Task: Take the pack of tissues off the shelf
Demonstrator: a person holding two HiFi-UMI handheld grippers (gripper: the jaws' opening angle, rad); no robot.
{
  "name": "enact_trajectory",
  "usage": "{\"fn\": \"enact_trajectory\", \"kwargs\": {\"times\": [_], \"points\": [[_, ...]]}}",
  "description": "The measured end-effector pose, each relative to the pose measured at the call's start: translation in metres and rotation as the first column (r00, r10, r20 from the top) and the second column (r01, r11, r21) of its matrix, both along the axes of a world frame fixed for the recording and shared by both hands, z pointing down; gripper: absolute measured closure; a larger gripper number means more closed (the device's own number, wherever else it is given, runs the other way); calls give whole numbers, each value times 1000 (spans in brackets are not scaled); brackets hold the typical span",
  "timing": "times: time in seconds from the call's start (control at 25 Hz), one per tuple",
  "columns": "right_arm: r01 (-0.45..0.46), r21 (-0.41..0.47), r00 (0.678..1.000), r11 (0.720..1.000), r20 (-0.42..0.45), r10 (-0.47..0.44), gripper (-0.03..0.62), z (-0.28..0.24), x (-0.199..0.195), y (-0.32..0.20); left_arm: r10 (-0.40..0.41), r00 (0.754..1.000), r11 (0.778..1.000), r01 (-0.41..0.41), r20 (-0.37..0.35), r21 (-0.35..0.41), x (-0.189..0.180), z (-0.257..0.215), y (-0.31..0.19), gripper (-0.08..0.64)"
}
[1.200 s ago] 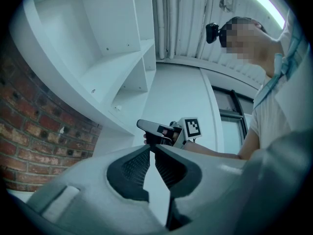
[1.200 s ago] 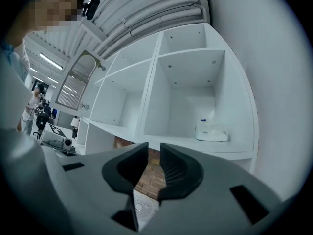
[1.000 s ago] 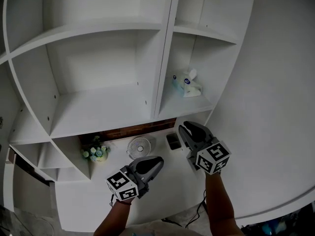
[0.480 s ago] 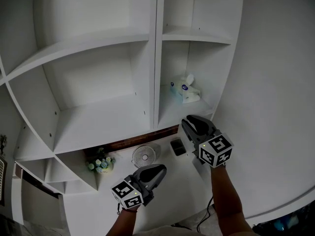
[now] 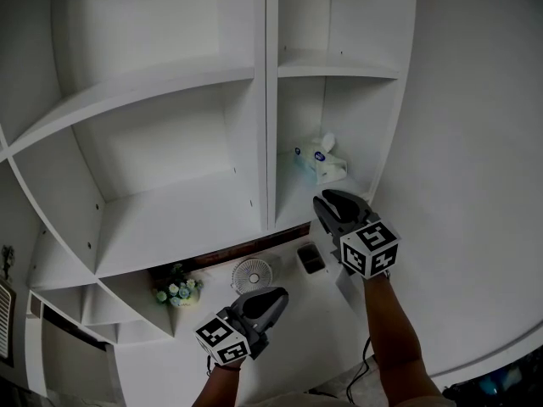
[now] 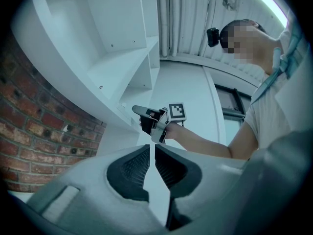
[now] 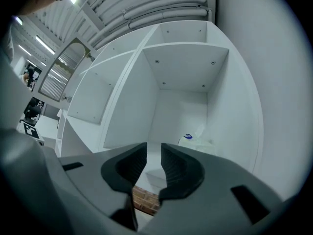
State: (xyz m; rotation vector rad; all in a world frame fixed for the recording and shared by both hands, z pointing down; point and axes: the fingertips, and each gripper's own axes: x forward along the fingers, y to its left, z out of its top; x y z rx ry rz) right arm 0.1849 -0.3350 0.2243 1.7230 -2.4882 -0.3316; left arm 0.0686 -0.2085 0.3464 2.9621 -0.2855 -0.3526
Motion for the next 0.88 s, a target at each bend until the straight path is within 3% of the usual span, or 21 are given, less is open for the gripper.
{"fn": "enact_trajectory", "kwargs": {"times": [0.52,0.88], "points": [[-163,-40,985,986,-64,161,468,-21,14,-36,16,1000,1000,-16,-17,-21,-8,-1,-6,545],[-287,-103,949,952,-163,268,448,-19,29,-68,24,999,1000,-24,-31,-17,-14,1,-12,538]]}}
